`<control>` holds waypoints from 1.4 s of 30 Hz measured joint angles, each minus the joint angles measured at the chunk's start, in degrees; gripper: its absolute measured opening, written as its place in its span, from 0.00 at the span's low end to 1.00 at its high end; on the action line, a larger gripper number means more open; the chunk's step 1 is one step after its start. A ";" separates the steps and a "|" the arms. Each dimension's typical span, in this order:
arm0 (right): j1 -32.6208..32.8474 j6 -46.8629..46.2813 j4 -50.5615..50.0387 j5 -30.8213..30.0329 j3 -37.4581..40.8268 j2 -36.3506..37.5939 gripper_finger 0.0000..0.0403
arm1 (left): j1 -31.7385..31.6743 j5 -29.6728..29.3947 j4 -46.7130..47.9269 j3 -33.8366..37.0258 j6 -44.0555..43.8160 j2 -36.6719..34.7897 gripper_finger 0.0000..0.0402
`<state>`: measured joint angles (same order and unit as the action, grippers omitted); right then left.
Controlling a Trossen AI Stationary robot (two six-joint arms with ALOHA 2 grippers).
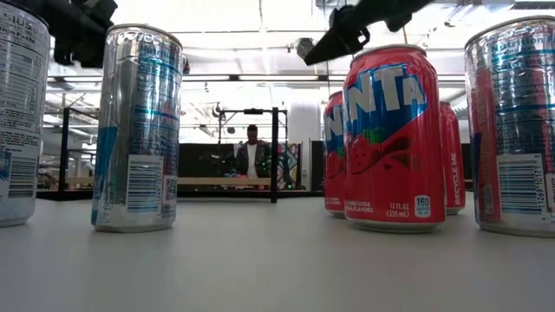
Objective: Place canned beverage on shelf
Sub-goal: Put the white-yellow soda can on the shelf aligned with the other white-yellow soda can
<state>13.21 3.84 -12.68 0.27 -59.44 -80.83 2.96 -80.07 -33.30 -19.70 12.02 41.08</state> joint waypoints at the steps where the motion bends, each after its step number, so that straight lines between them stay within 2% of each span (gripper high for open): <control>1: 0.02 0.00 0.08 0.01 0.77 0.34 0.85 | 0.19 -0.80 0.06 -1.19 1.42 0.61 0.63; 6: 0.02 -0.40 3.01 0.04 5.39 2.51 0.85 | 1.98 -8.69 5.39 -4.46 4.93 3.47 0.63; 10: 0.02 -0.59 6.54 0.04 9.06 6.04 0.85 | 3.58 -8.88 7.43 -3.78 -0.48 3.37 0.63; 13: 0.02 -1.00 8.24 0.03 11.00 9.43 0.85 | 3.66 -8.63 14.82 -2.91 -7.43 2.57 0.63; 19: 0.02 -1.40 8.13 0.02 13.39 14.80 0.85 | -0.66 -0.21 30.26 -2.47 -23.50 0.95 0.63; 23: 0.02 -1.46 8.15 0.02 13.66 15.86 0.85 | -4.62 4.70 38.24 -2.47 -30.16 -0.17 0.63; 27: 0.02 -1.56 7.84 0.02 13.66 15.79 0.85 | -5.60 5.94 47.86 -2.47 -36.34 -2.37 0.63; 32: 0.02 -1.08 7.94 0.02 13.66 15.77 0.85 | -5.46 5.95 61.95 -2.47 -49.03 -6.39 0.63; 35: 0.02 -0.20 8.02 0.02 13.66 15.77 0.85 | -5.46 5.71 64.33 -2.47 -50.30 -7.20 0.63; 42: 0.02 0.30 8.20 -0.02 13.66 15.77 0.85 | -5.60 3.48 64.31 -2.45 -46.06 -6.89 0.63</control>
<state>13.23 4.13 -4.48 0.25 -45.78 -65.06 -2.63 -76.59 31.01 -22.15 -34.03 34.19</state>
